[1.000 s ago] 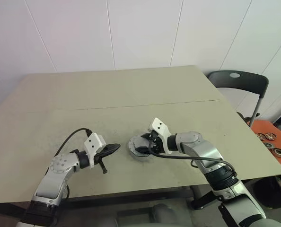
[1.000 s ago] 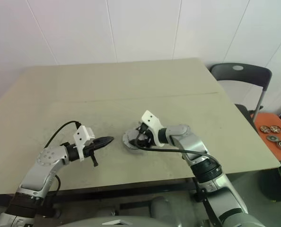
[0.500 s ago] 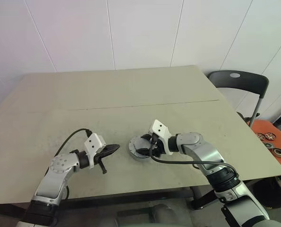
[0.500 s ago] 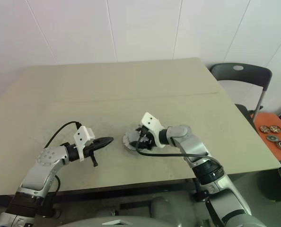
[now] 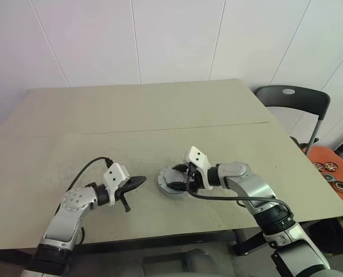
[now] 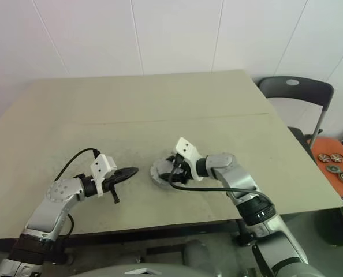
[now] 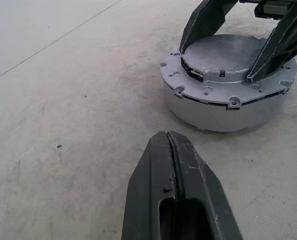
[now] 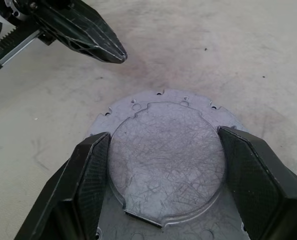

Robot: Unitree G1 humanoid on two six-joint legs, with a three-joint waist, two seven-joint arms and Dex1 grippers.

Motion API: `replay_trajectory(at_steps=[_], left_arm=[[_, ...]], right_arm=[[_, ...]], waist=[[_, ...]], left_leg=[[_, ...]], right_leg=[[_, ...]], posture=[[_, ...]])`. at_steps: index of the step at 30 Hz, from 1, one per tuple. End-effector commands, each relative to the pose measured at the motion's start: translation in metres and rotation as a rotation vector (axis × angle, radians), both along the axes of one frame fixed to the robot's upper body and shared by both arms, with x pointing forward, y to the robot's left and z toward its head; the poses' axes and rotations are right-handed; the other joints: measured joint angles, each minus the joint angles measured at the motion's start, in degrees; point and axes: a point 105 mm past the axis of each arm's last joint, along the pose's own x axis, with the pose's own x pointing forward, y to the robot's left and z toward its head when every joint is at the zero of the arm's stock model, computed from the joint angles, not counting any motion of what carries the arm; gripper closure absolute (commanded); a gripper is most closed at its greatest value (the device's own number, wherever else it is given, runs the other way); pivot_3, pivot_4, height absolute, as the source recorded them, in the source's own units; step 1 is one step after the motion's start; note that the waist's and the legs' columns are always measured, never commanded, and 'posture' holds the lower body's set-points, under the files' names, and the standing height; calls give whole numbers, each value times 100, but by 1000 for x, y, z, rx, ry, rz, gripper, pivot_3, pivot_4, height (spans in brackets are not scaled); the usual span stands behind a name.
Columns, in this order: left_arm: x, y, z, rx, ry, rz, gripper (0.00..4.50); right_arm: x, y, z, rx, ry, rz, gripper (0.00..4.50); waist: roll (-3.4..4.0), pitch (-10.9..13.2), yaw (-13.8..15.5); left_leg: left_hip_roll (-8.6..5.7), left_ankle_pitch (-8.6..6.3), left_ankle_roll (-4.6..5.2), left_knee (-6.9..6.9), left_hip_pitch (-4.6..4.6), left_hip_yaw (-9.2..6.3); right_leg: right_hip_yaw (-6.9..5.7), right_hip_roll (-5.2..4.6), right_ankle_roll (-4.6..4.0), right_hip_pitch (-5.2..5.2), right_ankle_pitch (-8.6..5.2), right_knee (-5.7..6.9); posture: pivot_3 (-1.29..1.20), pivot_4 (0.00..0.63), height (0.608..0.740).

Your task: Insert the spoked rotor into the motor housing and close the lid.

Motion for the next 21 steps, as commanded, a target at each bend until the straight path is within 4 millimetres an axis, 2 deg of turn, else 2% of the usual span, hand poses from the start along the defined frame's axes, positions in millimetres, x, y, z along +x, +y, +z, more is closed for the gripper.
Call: replay_trajectory(at_steps=[1,5,10,15,21], left_arm=[[2,-4,7,-1,-36,-19,4500],[2,-5,7,-3,-37,-18,4500],[-2,-6,14,-60,-25,-38,4500],[-8,-5,21,-114,-9,-53,4500],[-7,-1,19,-101,-16,-37,4500]], right_arm=[[-11,-5,-30,-29,127,-11,1451],[-5,-2,-20,13,85,-22,1451],[-4,-5,-23,-76,21,28,1451],[-1,-5,-10,-36,14,51,1451],[2,-2,4,22,4,96,1451]], waist=[[0,0,-1],[0,1,-5],[1,2,-6],[2,3,0],[4,5,5]], left_leg=[[0,0,0,0,-1,0],[0,0,0,0,-5,0],[0,0,0,3,-5,0],[0,0,0,3,-10,0],[0,1,1,6,-29,0]], right_leg=[[0,0,0,-1,0,0],[0,0,0,-5,0,0],[0,0,0,-5,0,0],[0,0,0,-8,0,0],[0,0,1,-23,1,0]], posture=[[0,0,740],[0,0,740],[0,0,740],[0,0,740],[0,0,740]])
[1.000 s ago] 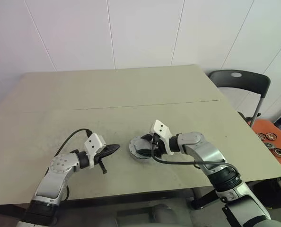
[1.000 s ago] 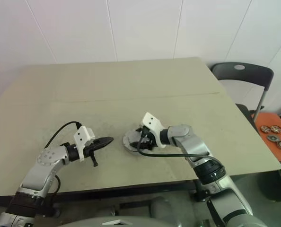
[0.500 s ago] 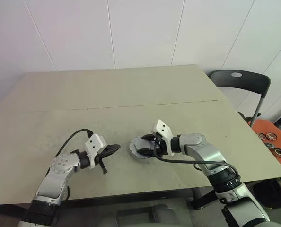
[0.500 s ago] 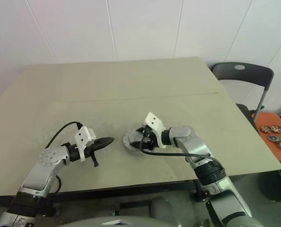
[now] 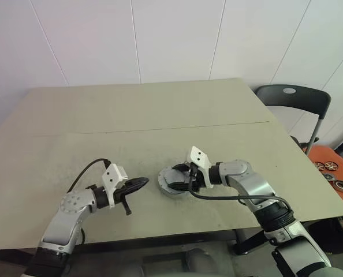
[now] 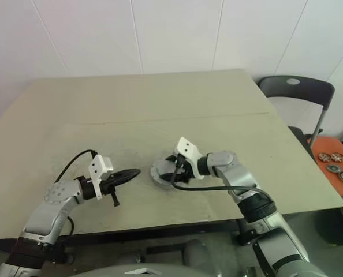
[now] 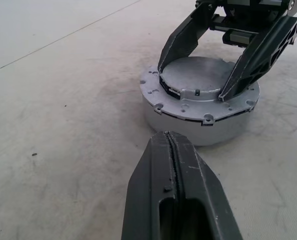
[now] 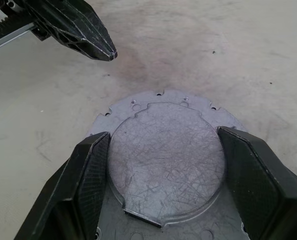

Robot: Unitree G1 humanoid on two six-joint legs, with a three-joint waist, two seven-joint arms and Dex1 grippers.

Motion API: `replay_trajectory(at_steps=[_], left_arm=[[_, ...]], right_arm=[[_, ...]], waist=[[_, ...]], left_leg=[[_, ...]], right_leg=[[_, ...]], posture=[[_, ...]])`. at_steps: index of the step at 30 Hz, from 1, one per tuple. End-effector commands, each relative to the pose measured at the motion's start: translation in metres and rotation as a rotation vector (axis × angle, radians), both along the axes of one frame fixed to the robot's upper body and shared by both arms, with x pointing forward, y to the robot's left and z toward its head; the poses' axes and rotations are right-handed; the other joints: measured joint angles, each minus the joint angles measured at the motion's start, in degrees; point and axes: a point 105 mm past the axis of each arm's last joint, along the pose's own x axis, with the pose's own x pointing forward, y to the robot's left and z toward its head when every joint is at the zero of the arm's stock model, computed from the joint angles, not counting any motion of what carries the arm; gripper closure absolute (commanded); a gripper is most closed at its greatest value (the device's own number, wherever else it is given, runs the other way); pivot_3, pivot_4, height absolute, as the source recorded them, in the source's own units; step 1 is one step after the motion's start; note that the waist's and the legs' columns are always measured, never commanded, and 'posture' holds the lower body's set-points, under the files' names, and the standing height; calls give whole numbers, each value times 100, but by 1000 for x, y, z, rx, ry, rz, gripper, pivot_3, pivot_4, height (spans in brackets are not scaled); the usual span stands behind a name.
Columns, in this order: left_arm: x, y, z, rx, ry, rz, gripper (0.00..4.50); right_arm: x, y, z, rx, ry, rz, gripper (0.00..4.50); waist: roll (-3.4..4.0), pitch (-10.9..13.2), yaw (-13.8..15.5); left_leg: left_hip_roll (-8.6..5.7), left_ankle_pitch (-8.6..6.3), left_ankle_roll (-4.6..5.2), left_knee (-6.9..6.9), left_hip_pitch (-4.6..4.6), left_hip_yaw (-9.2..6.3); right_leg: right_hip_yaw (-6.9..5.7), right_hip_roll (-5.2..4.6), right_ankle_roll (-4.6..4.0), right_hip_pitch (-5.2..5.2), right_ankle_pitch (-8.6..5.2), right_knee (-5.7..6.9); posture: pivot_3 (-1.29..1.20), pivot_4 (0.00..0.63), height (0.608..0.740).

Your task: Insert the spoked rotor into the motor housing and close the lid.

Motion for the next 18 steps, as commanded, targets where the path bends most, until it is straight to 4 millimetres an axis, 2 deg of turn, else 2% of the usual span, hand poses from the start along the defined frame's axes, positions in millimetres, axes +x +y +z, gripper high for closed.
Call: replay_trajectory(at_steps=[1,4,9,14,18], left_arm=[[3,2,12,-1,-57,2,4500],[4,1,11,2,-62,0,4500],[4,0,11,4,-65,-3,4500],[5,-2,10,9,-66,-8,4500],[5,-2,9,13,-65,-9,4500]], right_arm=[[-1,1,0,27,38,24,1451],[2,3,3,52,33,12,1451],[-5,8,12,118,59,40,1451],[-4,1,-10,-45,-18,47,1451],[-5,0,-15,-67,-29,49,1451]], waist=[[0,0,-1],[1,0,-2],[2,1,-3],[4,2,8],[4,2,-2]], left_leg=[[0,0,0,1,-4,0],[0,0,0,2,-23,0],[0,0,1,2,-35,-1],[-1,0,0,3,-38,-1],[0,0,1,5,-33,0]], right_leg=[[0,0,0,-4,0,0],[0,0,1,-20,1,0],[0,0,8,-30,6,1],[-1,0,9,-32,7,1],[-1,0,7,-29,6,2]], posture=[[0,0,740],[0,0,740],[0,0,740],[0,0,740],[0,0,740]])
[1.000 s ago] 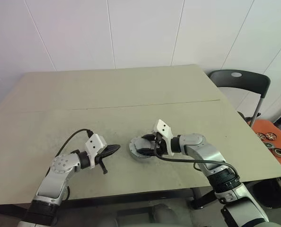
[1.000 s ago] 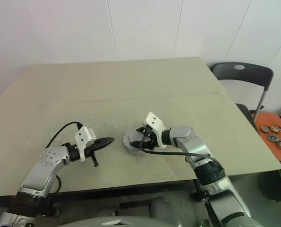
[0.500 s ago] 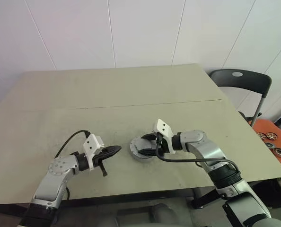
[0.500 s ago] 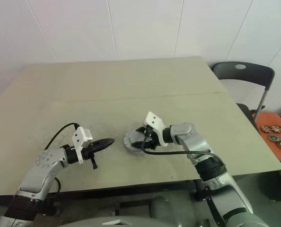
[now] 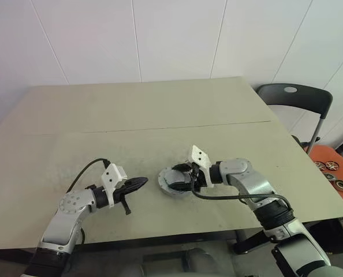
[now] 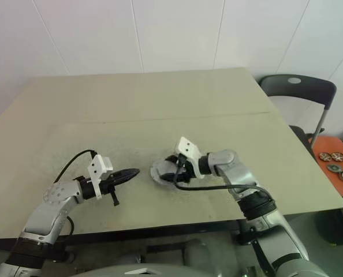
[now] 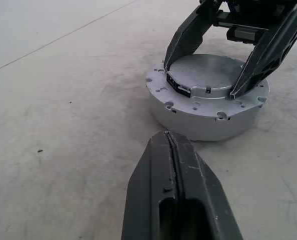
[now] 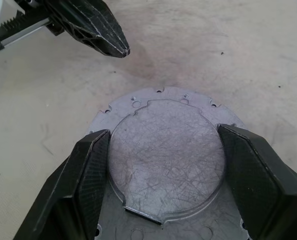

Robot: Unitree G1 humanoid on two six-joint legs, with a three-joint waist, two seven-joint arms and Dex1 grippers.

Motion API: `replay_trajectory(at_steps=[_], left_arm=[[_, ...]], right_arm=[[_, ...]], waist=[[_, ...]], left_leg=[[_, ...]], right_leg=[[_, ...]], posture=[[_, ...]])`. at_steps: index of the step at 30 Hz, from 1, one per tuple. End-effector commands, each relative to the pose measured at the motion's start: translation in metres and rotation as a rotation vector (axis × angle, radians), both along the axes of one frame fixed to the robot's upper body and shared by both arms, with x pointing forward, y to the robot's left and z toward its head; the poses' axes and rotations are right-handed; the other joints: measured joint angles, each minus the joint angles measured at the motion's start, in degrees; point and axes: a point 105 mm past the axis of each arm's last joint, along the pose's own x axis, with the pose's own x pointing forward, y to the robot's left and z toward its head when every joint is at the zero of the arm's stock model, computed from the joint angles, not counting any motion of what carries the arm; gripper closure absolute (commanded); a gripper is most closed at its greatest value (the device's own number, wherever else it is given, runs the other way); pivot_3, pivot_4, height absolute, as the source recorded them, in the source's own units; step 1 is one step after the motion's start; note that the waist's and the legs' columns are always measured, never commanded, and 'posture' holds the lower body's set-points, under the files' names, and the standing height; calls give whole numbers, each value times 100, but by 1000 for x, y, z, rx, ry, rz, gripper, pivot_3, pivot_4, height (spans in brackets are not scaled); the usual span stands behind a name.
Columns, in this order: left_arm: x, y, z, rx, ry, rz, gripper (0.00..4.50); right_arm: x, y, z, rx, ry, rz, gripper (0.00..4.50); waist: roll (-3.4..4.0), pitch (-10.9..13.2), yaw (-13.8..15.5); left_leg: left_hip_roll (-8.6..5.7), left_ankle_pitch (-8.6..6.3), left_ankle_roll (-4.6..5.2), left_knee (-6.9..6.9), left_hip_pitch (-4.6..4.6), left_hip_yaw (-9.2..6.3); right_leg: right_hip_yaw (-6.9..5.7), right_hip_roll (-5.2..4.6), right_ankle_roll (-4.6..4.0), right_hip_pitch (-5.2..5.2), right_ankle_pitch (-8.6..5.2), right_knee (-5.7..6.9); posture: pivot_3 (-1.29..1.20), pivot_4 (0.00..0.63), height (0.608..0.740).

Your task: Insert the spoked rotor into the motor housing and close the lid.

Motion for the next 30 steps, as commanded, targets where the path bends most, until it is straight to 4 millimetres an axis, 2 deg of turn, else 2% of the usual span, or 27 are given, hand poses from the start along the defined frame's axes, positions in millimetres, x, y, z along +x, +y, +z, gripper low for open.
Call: replay_trajectory(at_steps=[1,4,9,16,19,30], left_arm=[[4,-2,10,0,-52,-11,4500],[3,-3,9,1,-50,-12,4500],[4,-3,9,2,-50,-10,4500],[4,-3,8,4,-51,-10,4500],[4,-3,6,3,-49,-9,4500],[3,-4,6,5,-51,-6,4500]], right_arm=[[-4,-2,-14,-58,15,2,1451],[0,-3,-9,-45,-3,-13,1451],[6,-5,10,-5,-25,-9,1451],[4,-11,13,-30,-34,34,1451],[5,-7,28,48,-25,32,1451],[6,-14,7,-82,-52,29,1451]], waist=[[0,0,1],[0,0,1],[0,0,10],[1,1,52],[1,1,101],[3,2,158]], left_leg=[[0,0,0,2,1,0],[0,0,0,7,3,0],[0,0,0,8,1,-1],[-1,0,0,14,-8,-1],[-1,0,0,14,-8,-2],[-2,0,0,20,-9,-1]], right_leg=[[0,0,-1,1,-1,1],[0,0,-2,6,-1,1],[0,0,0,6,1,2],[0,0,2,3,2,2],[0,0,3,3,2,2],[0,0,7,2,6,4]], posture=[[0,0,740],[0,0,740],[0,0,740],[0,0,740],[0,0,740],[0,0,740]])
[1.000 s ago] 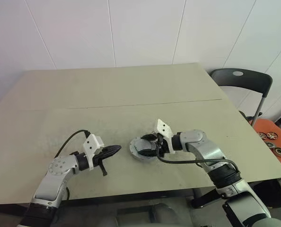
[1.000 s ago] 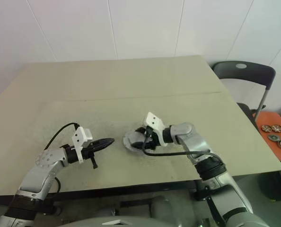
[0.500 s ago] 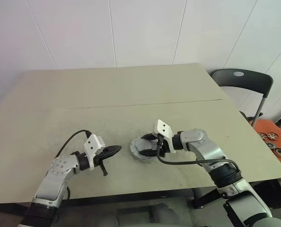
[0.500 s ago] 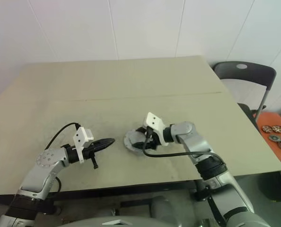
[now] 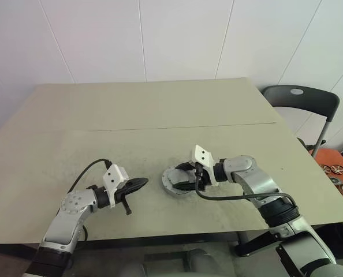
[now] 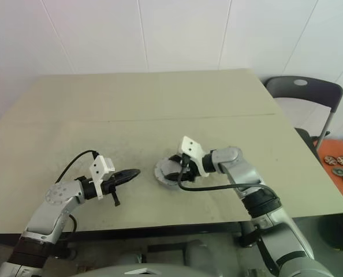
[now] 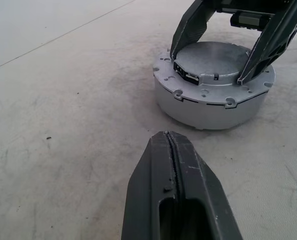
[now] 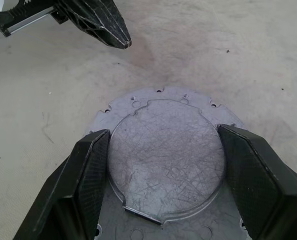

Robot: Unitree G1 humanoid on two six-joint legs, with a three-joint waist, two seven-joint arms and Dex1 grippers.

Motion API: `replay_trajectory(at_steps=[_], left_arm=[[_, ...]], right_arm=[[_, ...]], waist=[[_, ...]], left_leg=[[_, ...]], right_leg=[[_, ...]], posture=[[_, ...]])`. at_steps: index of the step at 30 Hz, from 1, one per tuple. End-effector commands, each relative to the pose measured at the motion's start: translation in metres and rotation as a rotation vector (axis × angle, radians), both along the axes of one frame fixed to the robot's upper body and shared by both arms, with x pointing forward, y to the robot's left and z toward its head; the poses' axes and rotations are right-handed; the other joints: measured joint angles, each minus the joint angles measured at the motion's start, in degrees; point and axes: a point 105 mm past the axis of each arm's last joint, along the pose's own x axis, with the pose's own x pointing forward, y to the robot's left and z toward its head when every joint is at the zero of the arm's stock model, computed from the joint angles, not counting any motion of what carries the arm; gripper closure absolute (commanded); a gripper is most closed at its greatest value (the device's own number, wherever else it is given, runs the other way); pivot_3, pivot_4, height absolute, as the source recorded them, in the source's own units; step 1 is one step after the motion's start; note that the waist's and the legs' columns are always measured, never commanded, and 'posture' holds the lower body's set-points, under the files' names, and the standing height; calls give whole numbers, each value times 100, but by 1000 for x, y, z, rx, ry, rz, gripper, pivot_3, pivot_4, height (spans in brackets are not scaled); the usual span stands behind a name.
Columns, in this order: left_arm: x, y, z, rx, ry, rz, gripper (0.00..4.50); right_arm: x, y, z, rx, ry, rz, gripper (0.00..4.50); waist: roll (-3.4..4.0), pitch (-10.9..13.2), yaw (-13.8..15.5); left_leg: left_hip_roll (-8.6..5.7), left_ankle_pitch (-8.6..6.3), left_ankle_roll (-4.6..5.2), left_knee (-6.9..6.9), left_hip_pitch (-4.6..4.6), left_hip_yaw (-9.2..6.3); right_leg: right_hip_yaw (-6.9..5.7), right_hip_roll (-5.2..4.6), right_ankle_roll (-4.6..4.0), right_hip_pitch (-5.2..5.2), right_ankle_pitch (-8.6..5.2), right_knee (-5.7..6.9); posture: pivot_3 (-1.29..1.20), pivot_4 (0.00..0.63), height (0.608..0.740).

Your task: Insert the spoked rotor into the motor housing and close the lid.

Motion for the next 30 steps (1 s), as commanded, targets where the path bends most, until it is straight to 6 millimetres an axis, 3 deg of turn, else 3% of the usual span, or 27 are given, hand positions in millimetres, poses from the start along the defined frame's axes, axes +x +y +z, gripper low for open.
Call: replay_trajectory(at_steps=[1,9,20,30], left_arm=[[2,-3,9,-4,-46,-9,4500],[1,-3,9,-6,-45,-12,4500],[1,-5,8,-6,-41,-15,4500],[1,-4,8,-1,-38,-15,4500]], right_arm=[[2,-3,1,-35,-22,6,1451],[9,-8,10,-9,-22,-27,1451],[5,-15,1,-34,14,-22,1451],[1,-4,-9,35,59,-66,1451]], waist=[[0,0,0],[0,0,0],[1,1,17],[0,0,-9]], left_leg=[[0,0,0,3,0,0],[-1,0,0,26,-1,0],[-2,0,0,48,-5,0],[-2,0,0,52,2,-1]], right_leg=[[0,0,0,0,0,2],[0,0,-8,8,-4,8],[0,0,-9,18,-5,11],[0,0,-9,20,-5,21]], posture=[[0,0,740],[0,0,740],[0,0,740],[0,0,740]])
